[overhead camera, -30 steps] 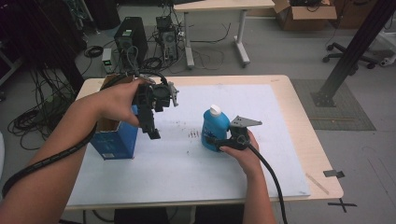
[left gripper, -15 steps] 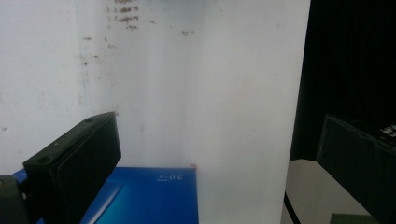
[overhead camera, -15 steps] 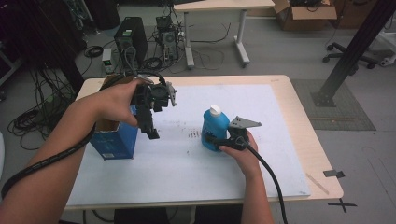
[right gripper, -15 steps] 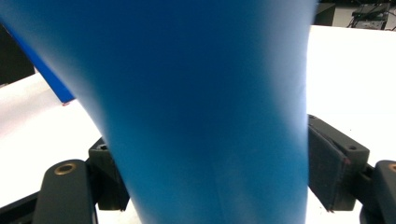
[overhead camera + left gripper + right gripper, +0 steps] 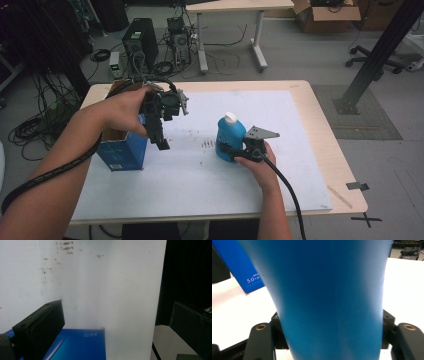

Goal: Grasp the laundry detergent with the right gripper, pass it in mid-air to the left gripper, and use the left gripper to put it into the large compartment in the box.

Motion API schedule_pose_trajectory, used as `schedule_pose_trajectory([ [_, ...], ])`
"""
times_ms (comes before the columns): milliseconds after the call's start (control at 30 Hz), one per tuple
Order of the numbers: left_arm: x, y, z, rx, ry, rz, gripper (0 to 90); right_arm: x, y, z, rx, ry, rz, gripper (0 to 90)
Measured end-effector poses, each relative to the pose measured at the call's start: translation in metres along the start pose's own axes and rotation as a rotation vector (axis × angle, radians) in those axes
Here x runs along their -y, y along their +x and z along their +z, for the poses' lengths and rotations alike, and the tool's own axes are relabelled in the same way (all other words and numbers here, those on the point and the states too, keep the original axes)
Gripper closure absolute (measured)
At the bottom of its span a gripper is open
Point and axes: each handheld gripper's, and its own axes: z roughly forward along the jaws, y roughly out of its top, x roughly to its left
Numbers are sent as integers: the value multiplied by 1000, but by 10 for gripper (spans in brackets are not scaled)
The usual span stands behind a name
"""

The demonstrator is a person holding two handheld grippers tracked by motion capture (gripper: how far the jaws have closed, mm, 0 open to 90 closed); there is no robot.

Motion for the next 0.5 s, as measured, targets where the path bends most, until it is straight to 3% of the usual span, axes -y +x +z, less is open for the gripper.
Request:
schedule_pose_trajectory([
  [200,-1,0,-1,-5,-1,2,2,2,0,0,-11,-13,-14,389],
  [500,-6,-1,-3,-9,1,8,2,4,1,-1,-3,-37,-74,436],
])
